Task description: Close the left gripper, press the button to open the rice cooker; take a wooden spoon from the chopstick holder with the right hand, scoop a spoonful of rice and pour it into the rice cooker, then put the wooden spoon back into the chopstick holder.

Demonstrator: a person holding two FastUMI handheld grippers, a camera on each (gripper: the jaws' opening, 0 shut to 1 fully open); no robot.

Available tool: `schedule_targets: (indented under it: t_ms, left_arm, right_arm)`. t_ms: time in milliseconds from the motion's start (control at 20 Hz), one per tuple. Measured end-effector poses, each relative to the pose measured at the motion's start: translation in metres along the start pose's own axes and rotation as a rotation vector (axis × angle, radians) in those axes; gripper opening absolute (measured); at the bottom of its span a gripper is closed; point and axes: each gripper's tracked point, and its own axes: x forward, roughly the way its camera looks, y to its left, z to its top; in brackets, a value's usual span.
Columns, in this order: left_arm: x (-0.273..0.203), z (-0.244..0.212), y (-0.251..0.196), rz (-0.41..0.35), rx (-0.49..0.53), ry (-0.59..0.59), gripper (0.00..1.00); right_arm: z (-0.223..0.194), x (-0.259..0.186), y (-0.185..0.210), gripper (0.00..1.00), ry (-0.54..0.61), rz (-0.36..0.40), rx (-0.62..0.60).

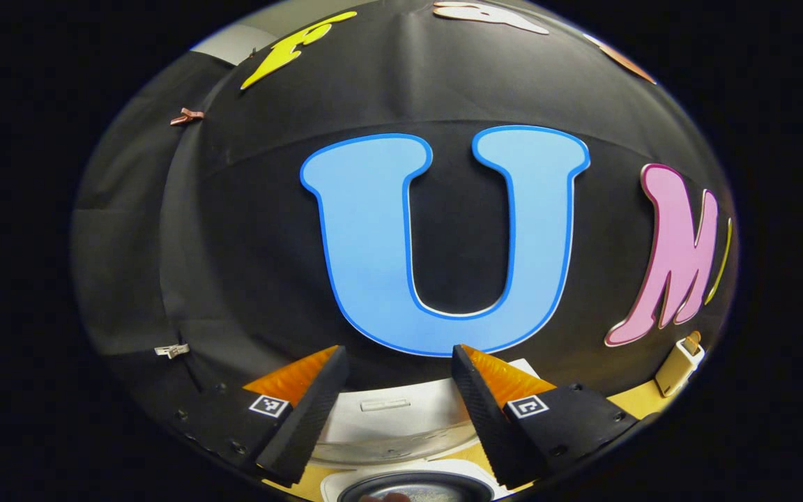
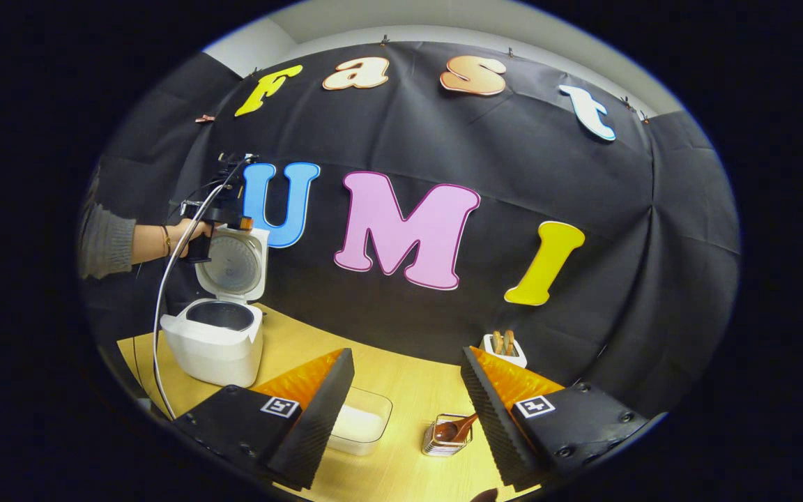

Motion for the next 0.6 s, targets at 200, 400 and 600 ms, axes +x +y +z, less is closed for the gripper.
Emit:
schedule_targets:
  t_ms: [200, 400, 600]
  left_arm:
    - [-0.045, -0.016, -0.015, -0.031, 0.004, -0.008, 0.99]
    - [-0.102, -0.053, -0.035, -0.059, -0.016, 0.041, 0.98]
    - [-0.137, -0.097, -0.05, -0.082, -0.04, 0.119, 0.97]
  right_arm:
    - [0.004, 0.011, -0.002, 0.96, -0.012, 0.002, -0.009]
    - [0.003, 0.023, -0.004, 0.98, -0.015, 0.009, 0.007]
    - [0.002, 0.03, -0.009, 0.98, -0.018, 0.004, 0.014]
